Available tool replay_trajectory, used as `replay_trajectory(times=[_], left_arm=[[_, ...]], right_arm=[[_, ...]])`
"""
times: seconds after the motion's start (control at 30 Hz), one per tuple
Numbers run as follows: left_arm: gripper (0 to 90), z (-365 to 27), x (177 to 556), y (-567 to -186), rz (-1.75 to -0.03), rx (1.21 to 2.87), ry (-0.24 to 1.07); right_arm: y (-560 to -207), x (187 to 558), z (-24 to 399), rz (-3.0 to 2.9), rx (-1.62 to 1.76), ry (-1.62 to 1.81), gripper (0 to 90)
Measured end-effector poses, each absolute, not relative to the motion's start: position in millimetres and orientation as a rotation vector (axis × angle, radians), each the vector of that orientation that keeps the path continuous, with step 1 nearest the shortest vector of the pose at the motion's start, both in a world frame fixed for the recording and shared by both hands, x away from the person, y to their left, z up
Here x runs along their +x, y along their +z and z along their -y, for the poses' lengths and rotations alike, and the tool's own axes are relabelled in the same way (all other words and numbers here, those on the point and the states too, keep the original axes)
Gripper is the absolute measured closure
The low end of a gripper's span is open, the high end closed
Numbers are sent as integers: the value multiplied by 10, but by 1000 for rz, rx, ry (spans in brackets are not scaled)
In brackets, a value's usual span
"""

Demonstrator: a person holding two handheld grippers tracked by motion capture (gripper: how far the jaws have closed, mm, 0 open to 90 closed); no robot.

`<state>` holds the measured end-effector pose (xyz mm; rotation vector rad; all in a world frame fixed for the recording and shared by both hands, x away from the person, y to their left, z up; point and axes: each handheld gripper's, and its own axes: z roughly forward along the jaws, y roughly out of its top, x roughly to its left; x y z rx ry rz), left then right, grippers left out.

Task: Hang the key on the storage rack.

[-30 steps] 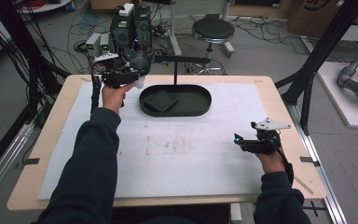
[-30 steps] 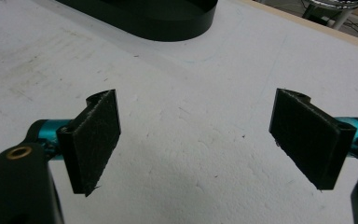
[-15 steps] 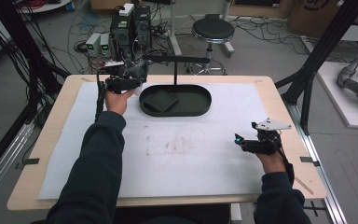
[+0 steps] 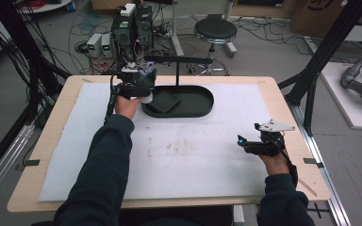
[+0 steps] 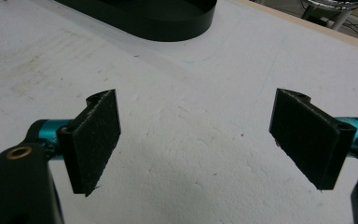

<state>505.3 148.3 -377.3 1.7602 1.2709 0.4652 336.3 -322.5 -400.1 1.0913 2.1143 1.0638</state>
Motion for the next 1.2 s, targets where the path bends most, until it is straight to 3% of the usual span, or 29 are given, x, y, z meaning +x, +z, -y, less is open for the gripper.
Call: replay_trajectory(times=[0.4, 0.8, 0.83, 1.0, 1.2], left_arm=[[248, -1748, 4498, -3673, -1091, 1645, 470], [244, -2063, 3773, -3637, -885, 1618, 584], [206, -2087, 3723, -3657, -882, 1616, 593], [203, -2240, 3523, -3795, -915, 1588, 530], [197, -2392, 3429, -3912, -941, 1581, 582]], right_arm=[[-4005, 3362, 3198, -2115, 1087, 1060, 165], [-4004, 3364, 3193, -2119, 1069, 1060, 165], [-4003, 3373, 3182, -2120, 1063, 1060, 165], [-4016, 3387, 3159, -2137, 1056, 1057, 165], [-4029, 3398, 3143, -2147, 1055, 1055, 164]])
